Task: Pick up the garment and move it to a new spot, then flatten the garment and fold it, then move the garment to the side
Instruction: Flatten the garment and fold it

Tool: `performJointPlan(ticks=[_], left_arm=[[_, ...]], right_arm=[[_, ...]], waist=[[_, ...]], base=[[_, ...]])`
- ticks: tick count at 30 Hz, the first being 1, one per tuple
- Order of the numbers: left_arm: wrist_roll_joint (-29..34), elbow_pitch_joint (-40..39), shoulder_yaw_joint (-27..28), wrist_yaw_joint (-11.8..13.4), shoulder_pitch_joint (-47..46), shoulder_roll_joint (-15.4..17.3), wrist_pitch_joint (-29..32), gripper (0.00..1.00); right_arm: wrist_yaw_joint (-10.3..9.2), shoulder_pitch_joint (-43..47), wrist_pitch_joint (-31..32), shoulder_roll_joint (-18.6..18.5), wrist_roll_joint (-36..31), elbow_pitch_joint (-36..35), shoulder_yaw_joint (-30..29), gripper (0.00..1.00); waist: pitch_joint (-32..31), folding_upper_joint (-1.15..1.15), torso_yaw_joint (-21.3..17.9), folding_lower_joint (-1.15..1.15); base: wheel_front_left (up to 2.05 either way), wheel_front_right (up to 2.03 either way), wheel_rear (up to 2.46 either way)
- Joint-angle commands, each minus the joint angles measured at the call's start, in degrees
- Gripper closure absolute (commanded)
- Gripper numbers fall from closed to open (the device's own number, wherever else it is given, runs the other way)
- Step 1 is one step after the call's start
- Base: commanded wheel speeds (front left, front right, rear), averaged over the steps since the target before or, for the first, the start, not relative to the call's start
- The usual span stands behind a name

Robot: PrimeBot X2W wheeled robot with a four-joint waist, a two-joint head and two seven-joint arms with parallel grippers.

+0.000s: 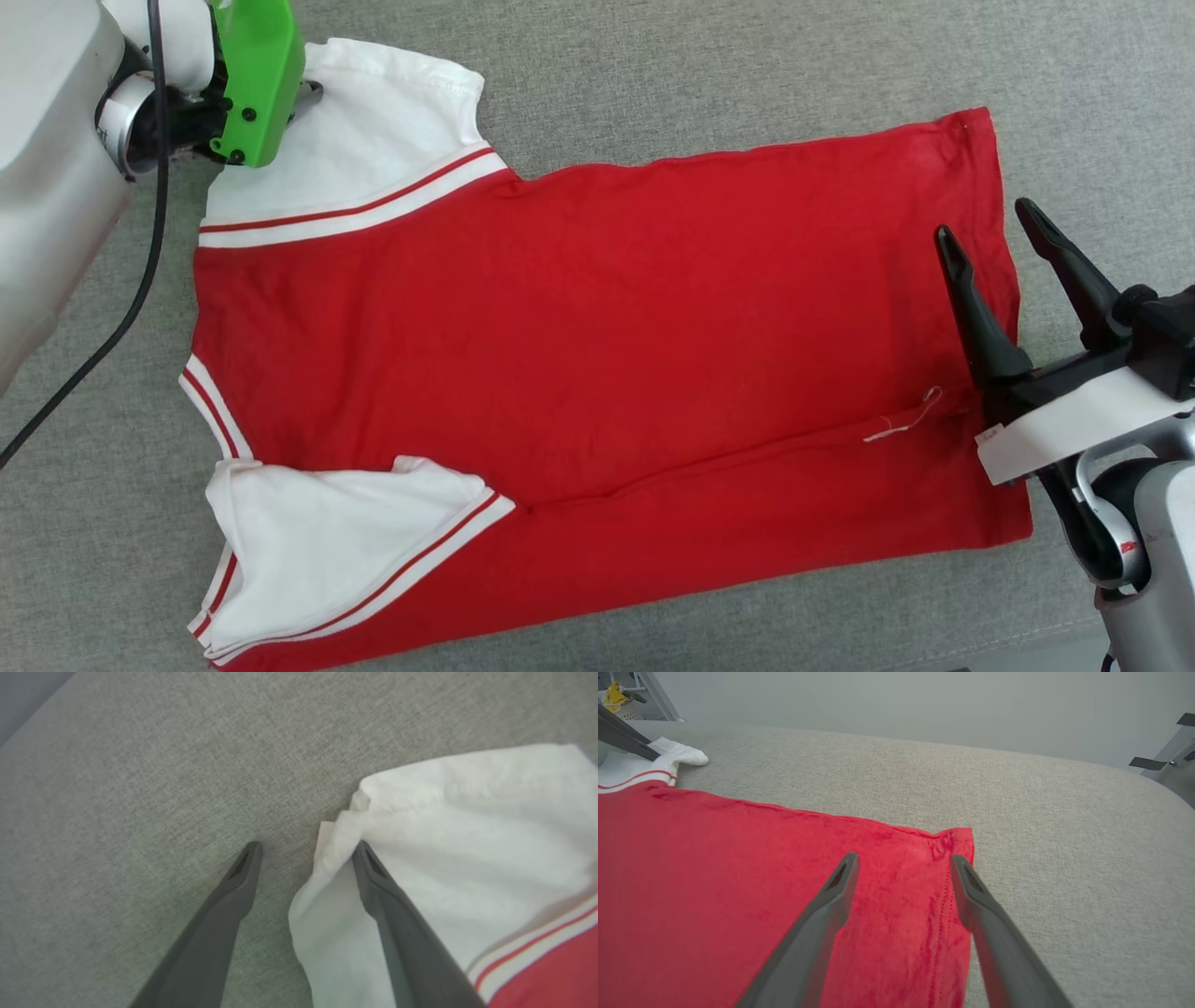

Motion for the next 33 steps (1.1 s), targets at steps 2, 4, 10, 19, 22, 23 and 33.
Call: performJointPlan(ticks=[2,4,10,19,22,23,33], left_arm=[[0.4,-0.4,-1.7,-0.2,4.2,-0.3,1.1,1.0],[0.4,-0.8,-1.9,-0.2,4.6,-0.5,0.3,1.0],[1.1,-1.3,-2.1,-0.2,4.7,-0.5,-5.5,1.0],[3.1,-6.4,-2.3,-0.2,4.4,-0.7,-14.0,1.0],[4.2,-8.6,-2.4,-0.2,4.5,-0.9,-15.7,1.0],[4.8,-9.4,-2.4,-0.2,4.7,-0.9,-15.9,1.0],[8.4,-15.3,-2.4,-0.2,5.2,-2.0,-17.4,1.0]], right_arm=[[-0.05,-1.5,-0.4,0.0,-0.4,0.2,-0.1,0.0],[-0.05,-2.1,-0.5,-0.4,-0.9,0.2,0.0,0.0],[-0.05,-4.9,1.1,-3.3,-1.2,-0.8,-1.1,0.0],[-0.05,-13.6,18.7,-15.4,7.5,0.8,4.0,0.0],[-0.05,-17.3,27.6,-20.4,13.4,3.6,6.8,0.0],[-0.05,-18.5,30.8,-21.8,15.6,4.6,7.8,0.0],[-0.05,-28.2,48.8,-25.7,25.3,16.3,16.3,0.0]], waist=[[-0.2,0.0,0.2,0.0],[-0.6,0.0,0.5,0.0],[-4.1,0.0,2.1,0.0],[-9.2,0.0,6.0,0.0],[-9.6,0.0,7.6,0.0],[-9.6,0.0,8.0,0.0],[-7.3,0.0,11.0,0.0]], base=[[0.0,0.0,0.0],[0.0,0.0,0.0],[0.0,0.0,0.0],[0.0,0.0,0.0],[0.0,0.0,0.0],[0.0,0.0,0.0],[0.0,0.0,0.0]])
